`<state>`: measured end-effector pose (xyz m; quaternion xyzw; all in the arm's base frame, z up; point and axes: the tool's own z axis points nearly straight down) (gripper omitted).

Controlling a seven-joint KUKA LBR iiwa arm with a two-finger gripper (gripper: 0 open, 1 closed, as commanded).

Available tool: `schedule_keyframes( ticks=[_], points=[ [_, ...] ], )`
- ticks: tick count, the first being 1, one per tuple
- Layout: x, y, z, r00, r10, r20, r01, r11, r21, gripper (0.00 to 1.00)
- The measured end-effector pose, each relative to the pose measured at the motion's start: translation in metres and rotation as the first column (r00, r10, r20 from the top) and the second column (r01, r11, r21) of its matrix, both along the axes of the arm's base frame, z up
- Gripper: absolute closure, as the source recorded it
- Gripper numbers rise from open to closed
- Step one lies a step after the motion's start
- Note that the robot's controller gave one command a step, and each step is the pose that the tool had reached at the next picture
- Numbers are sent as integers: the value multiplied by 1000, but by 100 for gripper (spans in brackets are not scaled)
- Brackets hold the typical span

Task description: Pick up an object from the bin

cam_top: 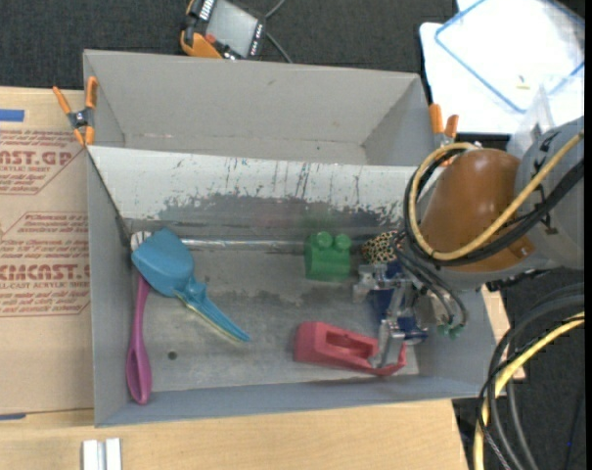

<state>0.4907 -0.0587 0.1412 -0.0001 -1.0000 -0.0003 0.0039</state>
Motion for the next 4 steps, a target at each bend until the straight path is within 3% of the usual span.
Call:
schedule_keyframes(
  ticks=[1, 2, 3, 4],
  points=[
    [2, 0, 4, 1000, 1, 8, -1, 1000, -1, 0],
    [-7, 15, -70, 996, 85, 22, -85, 996, -2, 0],
    [-11, 41, -24, 993, 115, 21, -115, 993, -4, 0],
    [-9, 14, -42, 985, -171, 17, 171, 985, 1, 0]
  ],
)
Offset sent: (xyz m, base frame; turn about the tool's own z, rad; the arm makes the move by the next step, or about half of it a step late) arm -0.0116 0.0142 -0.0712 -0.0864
